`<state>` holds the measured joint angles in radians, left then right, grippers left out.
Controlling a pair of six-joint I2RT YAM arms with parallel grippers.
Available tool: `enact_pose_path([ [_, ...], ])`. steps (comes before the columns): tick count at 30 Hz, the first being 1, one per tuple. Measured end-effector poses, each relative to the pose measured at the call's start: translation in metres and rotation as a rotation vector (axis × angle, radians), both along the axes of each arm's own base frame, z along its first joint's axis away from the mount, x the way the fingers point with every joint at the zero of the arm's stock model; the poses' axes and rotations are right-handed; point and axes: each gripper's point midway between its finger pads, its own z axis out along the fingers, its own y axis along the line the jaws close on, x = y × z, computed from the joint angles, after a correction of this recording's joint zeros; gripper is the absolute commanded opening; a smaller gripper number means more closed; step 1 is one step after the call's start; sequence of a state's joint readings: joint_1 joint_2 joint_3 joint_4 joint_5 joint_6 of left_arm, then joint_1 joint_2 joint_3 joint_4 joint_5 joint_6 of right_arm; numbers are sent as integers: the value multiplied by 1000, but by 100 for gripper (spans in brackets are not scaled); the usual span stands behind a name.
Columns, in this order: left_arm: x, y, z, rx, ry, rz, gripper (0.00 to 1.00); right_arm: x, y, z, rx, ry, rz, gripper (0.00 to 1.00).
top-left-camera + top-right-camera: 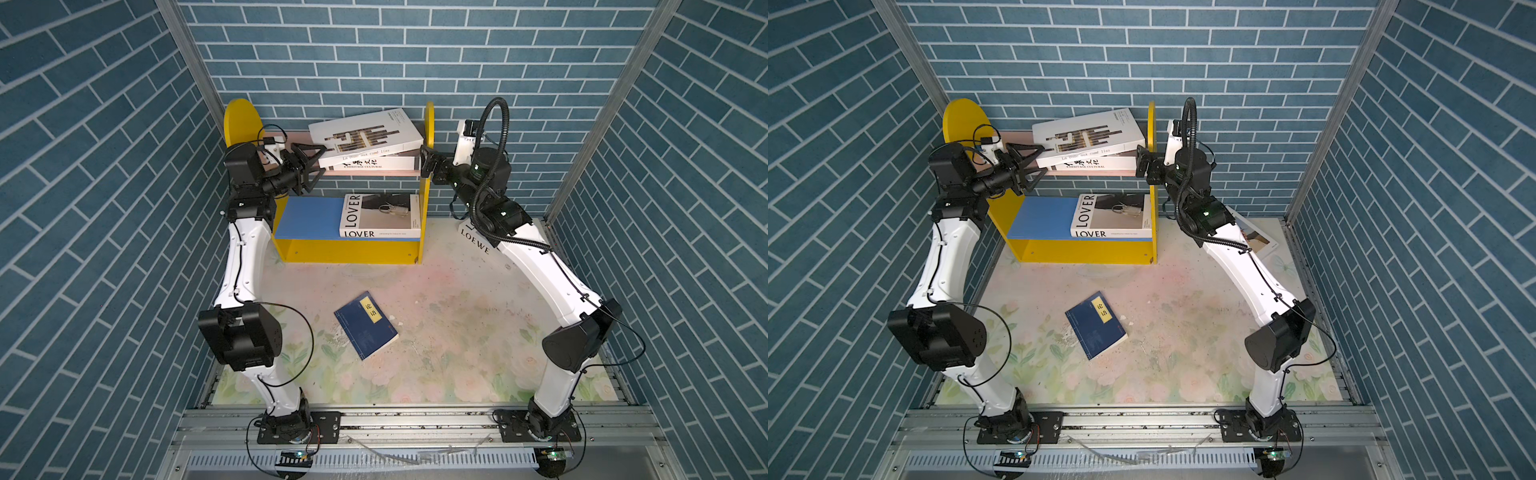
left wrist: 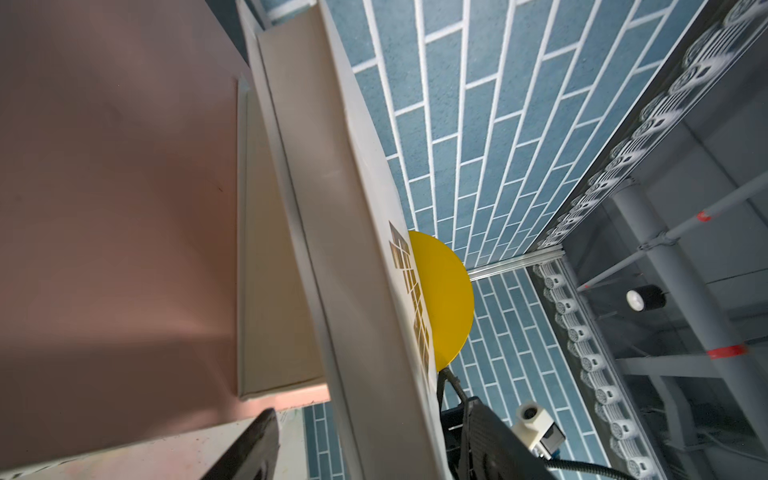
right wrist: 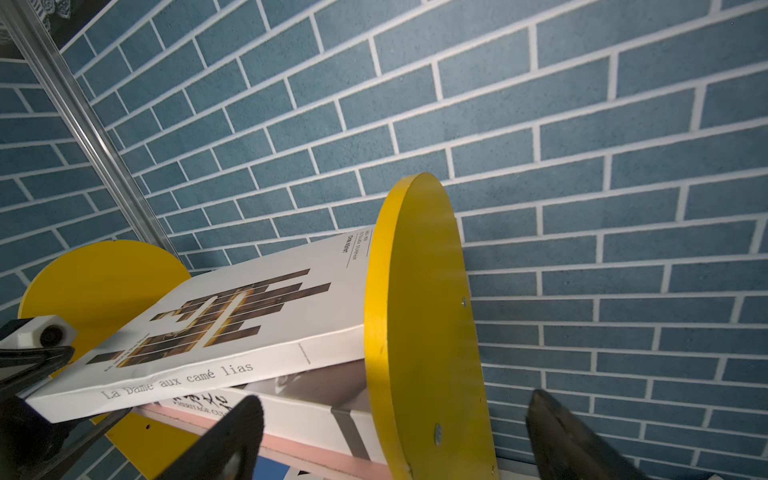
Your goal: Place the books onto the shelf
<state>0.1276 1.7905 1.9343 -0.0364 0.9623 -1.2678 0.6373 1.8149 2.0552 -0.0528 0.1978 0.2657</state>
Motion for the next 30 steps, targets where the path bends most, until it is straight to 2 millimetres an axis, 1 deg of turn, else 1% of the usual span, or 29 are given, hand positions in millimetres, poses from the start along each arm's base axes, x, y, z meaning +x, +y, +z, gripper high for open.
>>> enact_pose_path([
  [5, 2, -10, 3, -36, 7, -24, 54, -1, -4, -2, -3, -3, -15, 98],
  [10, 0, -11, 10, -51, -2, -29, 34, 0, -5, -4, -3, -1, -24, 98],
  [11, 0, -11, 11, -56, 2, -30, 32, 0, -5, -4, -2, -2, -25, 98],
  [14, -1, -12, 11, -60, 9, -36, 29, 0, -6, -3, 1, -6, -27, 99],
  [20, -4, -13, 17, -59, 8, -43, 29, 0, -6, -2, 4, -10, -29, 99],
  [26, -14, -11, 45, -70, -55, -106, 27, -1, -8, -5, 1, -5, -35, 99],
  [30, -19, 4, 54, -78, -82, -114, 27, -1, -8, -3, 0, -13, -33, 98],
])
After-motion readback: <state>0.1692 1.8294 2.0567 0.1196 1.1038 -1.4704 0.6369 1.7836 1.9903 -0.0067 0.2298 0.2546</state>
